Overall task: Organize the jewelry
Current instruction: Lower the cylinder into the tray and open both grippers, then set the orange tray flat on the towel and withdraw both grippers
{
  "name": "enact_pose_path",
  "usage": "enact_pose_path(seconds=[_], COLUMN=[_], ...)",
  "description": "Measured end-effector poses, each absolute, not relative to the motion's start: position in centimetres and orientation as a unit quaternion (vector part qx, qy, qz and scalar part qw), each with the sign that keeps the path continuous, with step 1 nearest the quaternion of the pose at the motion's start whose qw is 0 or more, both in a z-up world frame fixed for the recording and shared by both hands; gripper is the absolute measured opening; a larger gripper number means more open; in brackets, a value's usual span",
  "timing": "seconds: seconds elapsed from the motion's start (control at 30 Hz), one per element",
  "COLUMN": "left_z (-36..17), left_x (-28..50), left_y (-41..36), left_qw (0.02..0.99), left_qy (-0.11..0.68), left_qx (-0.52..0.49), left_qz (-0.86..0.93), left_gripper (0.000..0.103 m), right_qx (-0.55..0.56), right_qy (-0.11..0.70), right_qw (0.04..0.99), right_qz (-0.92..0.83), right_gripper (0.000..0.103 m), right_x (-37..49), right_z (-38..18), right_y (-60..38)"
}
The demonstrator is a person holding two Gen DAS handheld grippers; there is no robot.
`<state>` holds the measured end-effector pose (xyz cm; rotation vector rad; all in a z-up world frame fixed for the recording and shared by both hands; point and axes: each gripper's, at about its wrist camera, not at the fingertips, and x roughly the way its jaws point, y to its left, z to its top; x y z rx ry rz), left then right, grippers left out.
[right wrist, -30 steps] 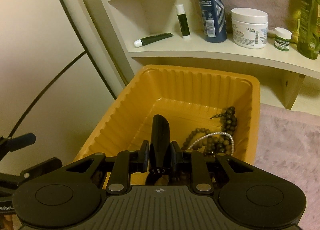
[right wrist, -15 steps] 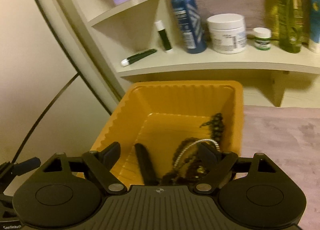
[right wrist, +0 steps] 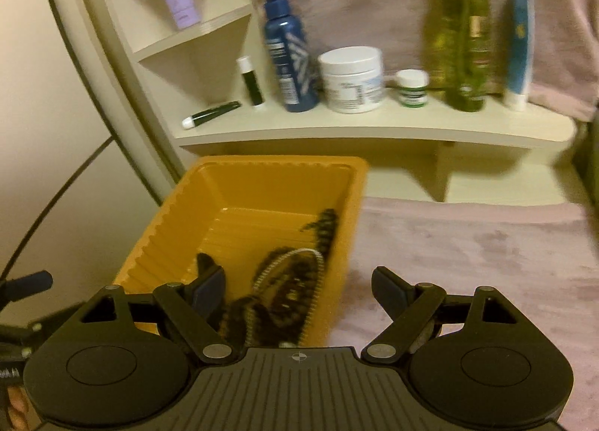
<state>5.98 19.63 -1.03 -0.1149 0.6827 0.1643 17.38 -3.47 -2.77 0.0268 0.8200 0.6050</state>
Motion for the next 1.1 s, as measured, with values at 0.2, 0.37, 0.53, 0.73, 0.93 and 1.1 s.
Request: enact_pose_path(seconds=[0.2, 0.37, 0.53, 0.73, 0.93, 1.1], left_z=[-0.7, -0.3, 0.1, 0.5, 0.9, 1.1], left_x=[5.9, 5.9, 5.4, 4.4, 3.1, 2.1], left_y=[18.3, 16.9, 15.2, 13.4, 11.5, 10.2], left_qw=[0.935, 0.93, 0.929, 0.927, 0.928, 0.927], left_qy=[0.337, 0.349, 0.354, 0.361, 0.363, 0.367], left_qx=[-0.086, -0.093, -0.08, -0.068, -0.059, -0.061], left_qz=[0.074, 0.074, 0.071, 0.07, 0.06, 0.048], left_gripper=[0.103, 0.103, 0.103, 0.102, 0.102, 0.102], right_qx=[0.008, 0.014, 0.014, 0.022, 0.02, 0.021], right_qy=[0.396, 0.404, 0.407, 0.413, 0.422, 0.425], right_qw=[0.879, 0.88, 0.881, 0.876, 0.872, 0.871], right_qz=[0.264, 0.249, 0.24, 0.247, 0.247, 0.245], right_gripper=[0.085, 0.085, 0.085, 0.085, 0.085, 0.085], right_x=[16.3, 15.2, 13.6, 11.4, 9.2, 7.7], right_z=[-2.8, -2.9, -2.8, -2.8, -3.0, -2.9], right_y=[-7.0, -9.7, -11.5, -12.9, -14.7, -15.9])
